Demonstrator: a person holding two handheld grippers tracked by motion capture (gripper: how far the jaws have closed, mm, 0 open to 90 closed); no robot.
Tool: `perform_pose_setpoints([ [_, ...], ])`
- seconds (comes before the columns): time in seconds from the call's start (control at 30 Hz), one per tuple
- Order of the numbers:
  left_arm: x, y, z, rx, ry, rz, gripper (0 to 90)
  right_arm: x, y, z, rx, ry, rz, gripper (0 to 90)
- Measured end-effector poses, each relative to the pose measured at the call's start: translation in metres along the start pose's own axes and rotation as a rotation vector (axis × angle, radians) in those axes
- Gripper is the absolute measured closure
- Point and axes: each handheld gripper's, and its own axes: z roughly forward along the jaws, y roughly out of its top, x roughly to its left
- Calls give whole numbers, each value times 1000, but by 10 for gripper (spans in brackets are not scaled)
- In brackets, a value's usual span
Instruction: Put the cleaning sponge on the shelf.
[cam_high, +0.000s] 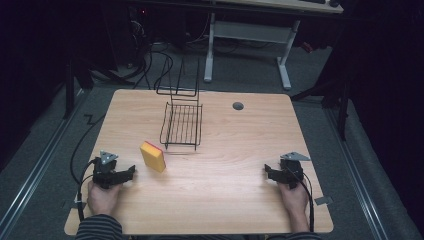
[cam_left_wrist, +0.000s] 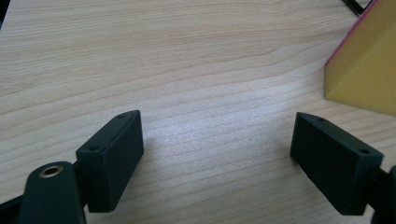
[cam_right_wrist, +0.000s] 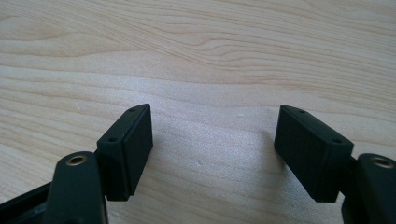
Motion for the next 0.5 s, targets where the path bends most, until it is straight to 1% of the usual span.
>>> perform_pose_setpoints([
  [0.07,0,0,0,-9,1,-32,179,0,0,0,0,0,0,282],
  [0.17,1,0,-1,-13,-9,-48,179,0,0,0,0,-1,0,282],
  [0.37,-1,0,0,-9,4,-36,178,0,0,0,0,0,0,282],
  [0.47,0,1,0,-7,2,-47,174,0,0,0,1,1,0,282],
  [0.5,0,2,1,-4,10,-49,165,0,0,0,1,1,-2,282],
])
